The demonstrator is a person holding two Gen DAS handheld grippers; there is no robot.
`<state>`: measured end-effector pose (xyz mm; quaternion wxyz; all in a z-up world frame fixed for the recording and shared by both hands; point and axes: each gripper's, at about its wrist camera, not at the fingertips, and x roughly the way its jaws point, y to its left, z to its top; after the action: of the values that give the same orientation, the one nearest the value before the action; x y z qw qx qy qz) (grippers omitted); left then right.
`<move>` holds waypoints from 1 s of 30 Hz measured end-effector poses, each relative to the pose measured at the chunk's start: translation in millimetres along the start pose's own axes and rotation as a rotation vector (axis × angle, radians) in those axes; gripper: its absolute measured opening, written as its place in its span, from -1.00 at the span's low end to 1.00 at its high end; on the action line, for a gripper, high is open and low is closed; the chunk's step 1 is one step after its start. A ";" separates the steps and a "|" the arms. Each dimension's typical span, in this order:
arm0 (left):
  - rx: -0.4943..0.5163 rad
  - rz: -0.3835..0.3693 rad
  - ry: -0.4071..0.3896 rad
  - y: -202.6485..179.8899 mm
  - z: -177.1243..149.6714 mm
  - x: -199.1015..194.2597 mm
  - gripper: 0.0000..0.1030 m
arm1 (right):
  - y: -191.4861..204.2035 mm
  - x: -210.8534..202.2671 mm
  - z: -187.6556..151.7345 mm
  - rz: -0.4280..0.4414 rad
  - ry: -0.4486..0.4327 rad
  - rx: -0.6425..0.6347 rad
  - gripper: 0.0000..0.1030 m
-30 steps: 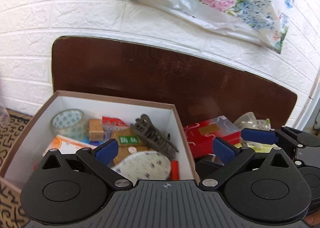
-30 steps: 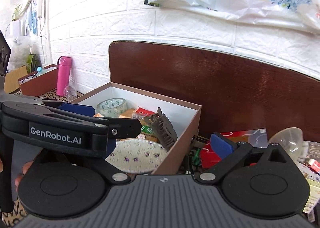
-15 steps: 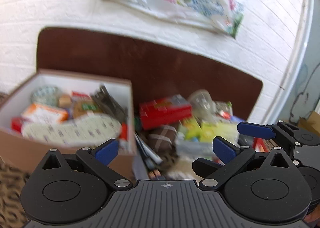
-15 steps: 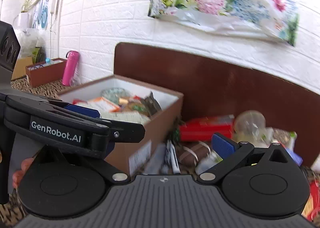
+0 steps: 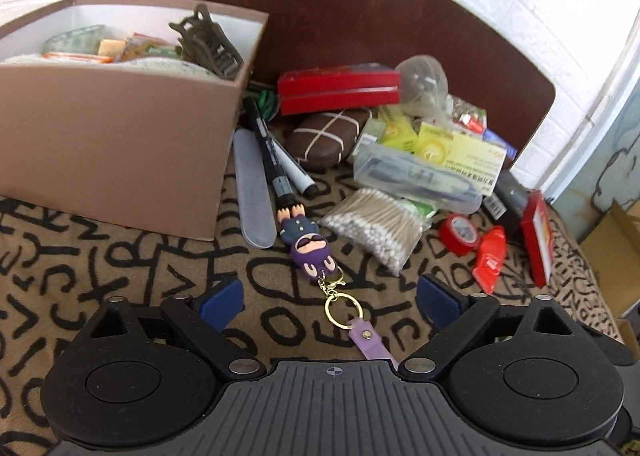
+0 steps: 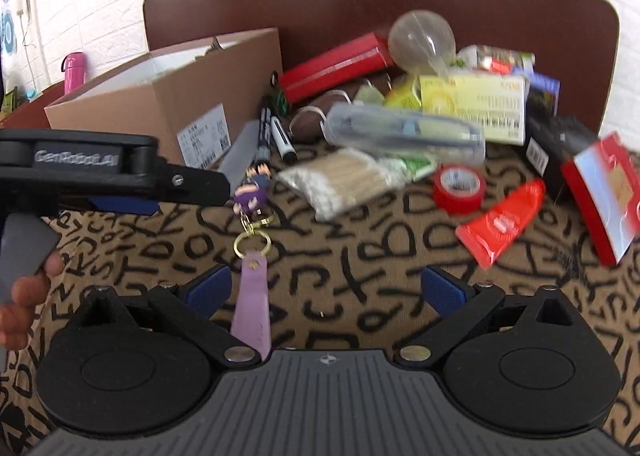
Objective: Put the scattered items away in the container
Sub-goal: 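Grasp the purple ninja keychain with the left tool while the right tool grasps the cotton swab bag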
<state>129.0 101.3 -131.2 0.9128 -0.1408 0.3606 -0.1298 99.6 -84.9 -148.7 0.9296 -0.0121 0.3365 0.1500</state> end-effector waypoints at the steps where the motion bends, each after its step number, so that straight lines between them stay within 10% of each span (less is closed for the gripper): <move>1: 0.003 0.007 0.004 -1.0 0.1 4.5 0.72 | -1.6 1.7 -1.6 -0.015 0.006 0.005 0.88; 15: -0.047 0.059 0.003 1.5 5.8 45.4 0.41 | -13.1 42.3 17.5 -0.032 0.022 -0.002 0.43; 22: -0.002 0.096 -0.004 5.8 9.4 54.0 -0.38 | -8.5 62.5 38.2 -0.001 0.014 -0.038 0.33; 25: -0.007 0.085 0.003 9.0 11.4 54.8 -0.43 | -1.9 74.2 41.9 0.004 0.025 -0.079 0.26; 30: -0.005 0.069 0.021 11.5 13.0 51.9 -0.45 | 0.0 85.4 42.6 0.032 0.033 -0.086 -0.50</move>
<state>176.3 96.4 -158.4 0.9126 -0.1293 0.3751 -0.0988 188.3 -56.6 -169.4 0.9200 -0.0492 0.3452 0.1788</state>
